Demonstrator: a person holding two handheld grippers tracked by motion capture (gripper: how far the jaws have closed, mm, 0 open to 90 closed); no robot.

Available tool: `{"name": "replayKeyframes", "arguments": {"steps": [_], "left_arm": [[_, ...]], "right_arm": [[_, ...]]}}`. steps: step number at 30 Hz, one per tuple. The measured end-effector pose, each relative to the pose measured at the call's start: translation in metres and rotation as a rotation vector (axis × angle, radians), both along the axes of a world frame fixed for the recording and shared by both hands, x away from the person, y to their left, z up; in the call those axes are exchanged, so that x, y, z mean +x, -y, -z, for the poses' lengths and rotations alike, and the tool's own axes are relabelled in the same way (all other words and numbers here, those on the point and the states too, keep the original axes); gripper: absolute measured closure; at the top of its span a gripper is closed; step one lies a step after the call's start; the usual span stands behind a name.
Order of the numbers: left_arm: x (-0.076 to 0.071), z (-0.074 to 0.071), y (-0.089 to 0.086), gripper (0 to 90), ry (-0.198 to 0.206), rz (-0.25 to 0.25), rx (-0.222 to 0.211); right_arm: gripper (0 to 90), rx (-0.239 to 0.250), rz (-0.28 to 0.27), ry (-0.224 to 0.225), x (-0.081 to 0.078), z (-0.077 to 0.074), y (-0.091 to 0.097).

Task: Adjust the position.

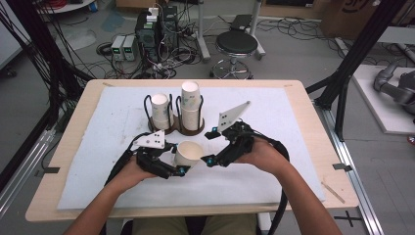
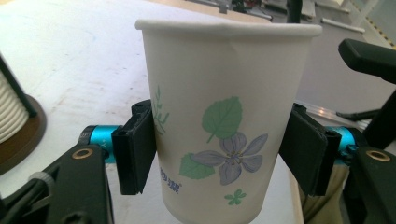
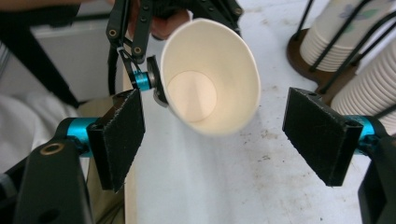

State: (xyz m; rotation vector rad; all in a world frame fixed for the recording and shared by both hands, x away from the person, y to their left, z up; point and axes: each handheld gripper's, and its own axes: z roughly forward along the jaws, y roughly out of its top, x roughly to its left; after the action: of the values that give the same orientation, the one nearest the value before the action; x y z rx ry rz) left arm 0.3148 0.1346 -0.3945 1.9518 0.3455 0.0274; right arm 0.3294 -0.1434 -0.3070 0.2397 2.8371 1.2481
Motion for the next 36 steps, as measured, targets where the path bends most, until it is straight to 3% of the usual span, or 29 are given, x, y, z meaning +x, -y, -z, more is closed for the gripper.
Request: {"name": "replayKeyframes", "arguments": {"steps": [7,12,17,23,25,29,36], "left_arm": [[-0.001,0.008,-0.022,31.7,0.057,-0.115,-0.068],[0.000,0.012,-0.039,31.0,0.082,-0.195,-0.103],[0.001,0.013,-0.054,30.6,0.104,-0.266,-0.134],[-0.001,0.014,-0.066,30.5,0.129,-0.322,-0.157],[-0.003,0.013,-0.072,30.4,0.148,-0.351,-0.182],[-0.005,0.013,-0.079,30.5,0.168,-0.368,-0.225],[-0.005,0.014,-0.084,30.4,0.180,-0.390,-0.244]], "right_arm": [[21.7,0.159,0.150,-0.013,-0.002,0.027,0.041],[21.7,0.212,0.268,0.014,-0.005,0.045,0.073],[21.7,0.231,0.388,0.058,-0.012,0.060,0.101],[21.7,0.262,0.482,0.090,-0.020,0.073,0.121],[21.7,0.285,0.545,0.120,-0.024,0.079,0.131],[21.7,0.307,0.615,0.149,-0.027,0.084,0.140],[21.8,0.313,0.648,0.163,-0.030,0.084,0.143]]}}
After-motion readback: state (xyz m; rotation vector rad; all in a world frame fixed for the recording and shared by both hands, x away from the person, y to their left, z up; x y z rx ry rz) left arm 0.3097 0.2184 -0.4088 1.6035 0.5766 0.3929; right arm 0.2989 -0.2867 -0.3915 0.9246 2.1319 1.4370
